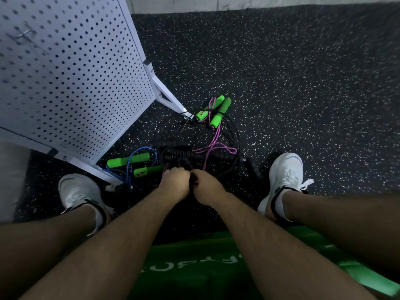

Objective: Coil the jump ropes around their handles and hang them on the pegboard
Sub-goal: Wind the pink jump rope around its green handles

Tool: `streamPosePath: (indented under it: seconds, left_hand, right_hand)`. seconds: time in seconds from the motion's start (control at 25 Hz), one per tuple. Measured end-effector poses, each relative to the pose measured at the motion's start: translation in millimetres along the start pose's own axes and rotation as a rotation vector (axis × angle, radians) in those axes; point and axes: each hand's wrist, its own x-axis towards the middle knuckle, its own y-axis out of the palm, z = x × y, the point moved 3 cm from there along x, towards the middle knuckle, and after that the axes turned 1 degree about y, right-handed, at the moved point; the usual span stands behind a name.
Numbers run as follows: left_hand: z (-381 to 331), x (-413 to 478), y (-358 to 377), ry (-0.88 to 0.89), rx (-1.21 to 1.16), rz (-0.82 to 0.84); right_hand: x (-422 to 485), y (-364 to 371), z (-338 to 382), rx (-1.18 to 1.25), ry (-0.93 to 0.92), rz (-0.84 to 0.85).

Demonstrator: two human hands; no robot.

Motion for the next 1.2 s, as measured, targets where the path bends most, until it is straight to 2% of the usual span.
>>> streamPosePath:
  seconds: [0.08, 0.16, 0.28, 0.4, 0.56, 0.76, 0.84, 1.04, 1.12, 1.2]
  left_hand:
    - [-2.9, -6.2, -6.0, 0.030, 0.036, -0.036]
    - [-3.0, -15.5, -14.5, 0.021, -0.032, -0.134]
    - [4.7, -32.3, -31.5, 0.040, -0.184, -0.322]
    - [13.8, -49.2, -61.1, 0.069, -0.327, -0.486]
    - [12.2, -73.3, -124.9, 0.112, -0.527, -0.510]
    - [-3.2, -110.2, -219.5, 0.235, -0.677, -0.711]
    - [-9.6, -124.2, -256.6, 0.258, -0.765, -0.737]
    - [-8.5, -142.3, -307.8, 0.238, -0.807, -0.649]
    - [-3.2, -149.4, -333.4, 0.217, -0.897, -0.768]
    - [-3.8, -161.1, -361.8, 0.224, -0.966, -0.861]
  right_hand:
    - [-1.2, 3.6, 1.1, -0.009, -0.019, 0.005]
    - [-4.7, 4.4, 4.3, -0.003, -0.032, -0.019]
    - [-10.8, -10.6, 16.6, 0.046, -0.093, -0.154]
    - [-17.8, -44.6, 41.6, -0.023, -0.175, -0.253]
    - [-40.0, -118.5, 96.4, -0.173, -0.289, -0.272]
    - [-92.7, -217.6, 173.7, -0.241, -0.479, -0.361]
    - [-115.4, -252.8, 203.5, -0.197, -0.526, -0.418]
    - [-166.4, -321.0, 262.5, 0.036, -0.604, -0.586]
    - [-169.4, -326.5, 258.4, 0.107, -0.577, -0.580]
    - [-161.2, -317.8, 246.7, 0.072, -0.502, -0.501]
